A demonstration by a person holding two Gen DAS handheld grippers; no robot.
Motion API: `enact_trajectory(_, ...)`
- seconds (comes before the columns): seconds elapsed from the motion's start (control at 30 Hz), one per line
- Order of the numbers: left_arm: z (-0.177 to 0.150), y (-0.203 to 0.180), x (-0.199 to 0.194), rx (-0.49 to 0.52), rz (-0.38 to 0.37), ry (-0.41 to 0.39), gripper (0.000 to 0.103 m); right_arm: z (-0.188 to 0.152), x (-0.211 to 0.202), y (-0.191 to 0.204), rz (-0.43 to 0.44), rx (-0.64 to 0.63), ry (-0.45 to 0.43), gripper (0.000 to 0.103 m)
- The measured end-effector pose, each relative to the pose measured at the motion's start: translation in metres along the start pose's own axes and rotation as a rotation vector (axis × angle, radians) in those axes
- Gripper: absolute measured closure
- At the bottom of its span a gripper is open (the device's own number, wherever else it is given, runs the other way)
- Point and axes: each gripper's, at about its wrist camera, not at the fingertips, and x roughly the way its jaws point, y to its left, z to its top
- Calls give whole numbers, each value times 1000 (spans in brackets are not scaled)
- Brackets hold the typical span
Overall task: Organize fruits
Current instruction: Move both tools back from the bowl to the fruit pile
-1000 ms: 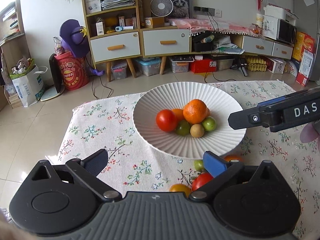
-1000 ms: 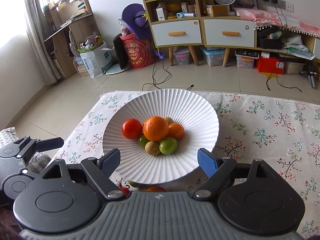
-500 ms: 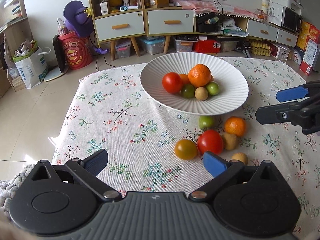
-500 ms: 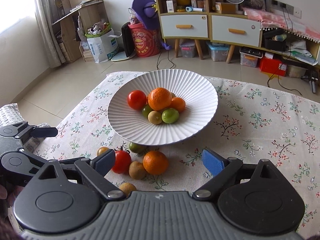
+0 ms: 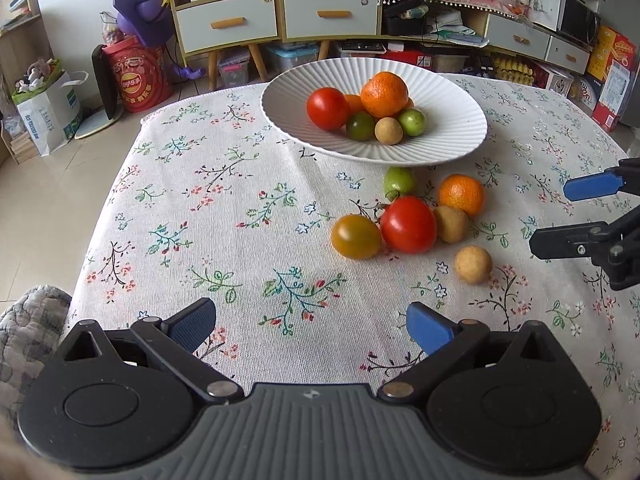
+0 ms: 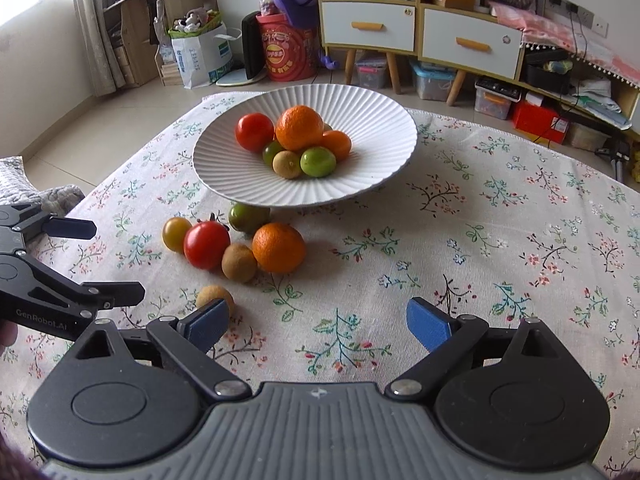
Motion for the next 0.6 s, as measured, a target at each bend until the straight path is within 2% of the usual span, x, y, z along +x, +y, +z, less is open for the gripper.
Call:
enact_trajectory(0.2,-9,-2,6,14,1,12,7,-5,3,-2,-12,-15,13,8)
enact_trajectory(0.6,-13,-4,11,4,-25,-82,7,-11,17,-1,-48,-60,0,11)
